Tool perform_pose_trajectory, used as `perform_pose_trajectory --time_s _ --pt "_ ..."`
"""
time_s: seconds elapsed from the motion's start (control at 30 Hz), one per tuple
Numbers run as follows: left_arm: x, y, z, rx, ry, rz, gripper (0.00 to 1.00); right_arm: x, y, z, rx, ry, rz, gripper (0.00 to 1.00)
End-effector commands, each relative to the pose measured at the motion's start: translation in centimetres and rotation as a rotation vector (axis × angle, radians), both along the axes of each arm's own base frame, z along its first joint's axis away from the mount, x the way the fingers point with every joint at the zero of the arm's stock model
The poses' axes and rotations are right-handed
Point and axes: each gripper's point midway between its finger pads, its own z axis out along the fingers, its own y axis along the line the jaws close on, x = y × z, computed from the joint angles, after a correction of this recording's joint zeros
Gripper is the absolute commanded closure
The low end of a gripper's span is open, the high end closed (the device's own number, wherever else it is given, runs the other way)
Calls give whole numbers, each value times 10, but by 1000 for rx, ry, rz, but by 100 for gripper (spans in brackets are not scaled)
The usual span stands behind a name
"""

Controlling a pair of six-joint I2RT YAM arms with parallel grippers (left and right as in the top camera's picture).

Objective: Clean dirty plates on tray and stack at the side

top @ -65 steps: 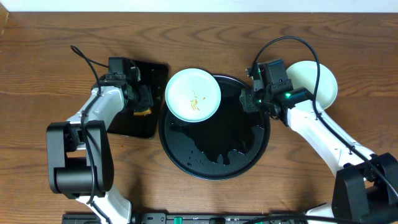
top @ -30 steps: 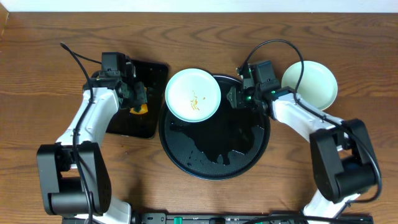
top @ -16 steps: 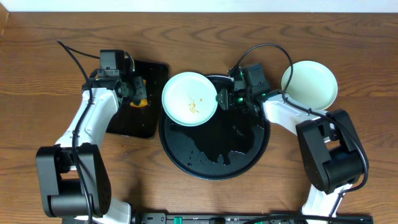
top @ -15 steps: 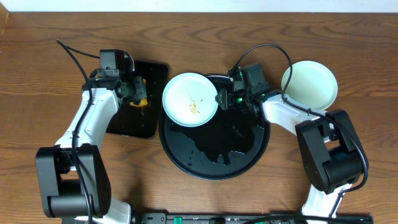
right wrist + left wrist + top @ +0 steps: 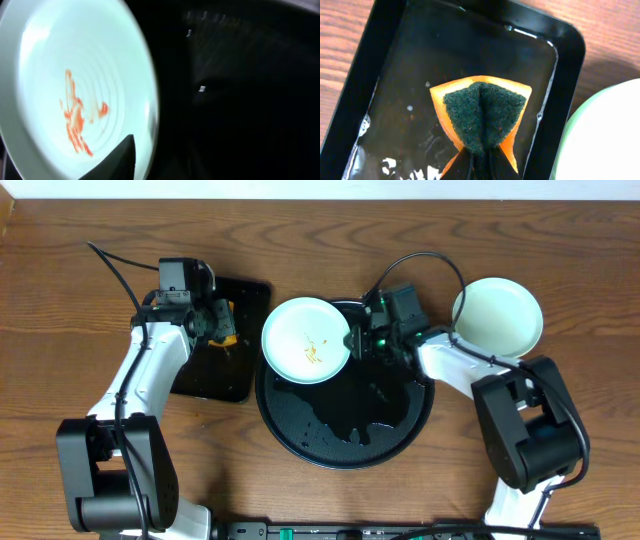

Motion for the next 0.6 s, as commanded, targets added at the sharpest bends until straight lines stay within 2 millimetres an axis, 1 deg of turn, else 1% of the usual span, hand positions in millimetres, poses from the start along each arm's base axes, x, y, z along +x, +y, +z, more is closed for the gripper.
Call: perform_pose_trajectory --time_s 0.0,0.1,0.13,0.3,0.43,0.57 --pt "12 2 35 19 -104 -1 92 -3 2 -10 -61 26 -62 73" --pt "16 2 54 27 -166 -11 92 -5 2 -13 -75 34 -77 75" --pt "16 2 62 36 -188 -23 92 -5 3 -12 -74 32 -75 78" --pt "12 3 97 55 -278 -34 92 -6 6 -12 -72 27 -68 99" --pt "9 6 115 72 -321 -22 92 -4 7 -10 -67 18 -68 99" --pt "8 8 122 89 -343 -23 92 -3 8 -9 -63 11 -69 99"
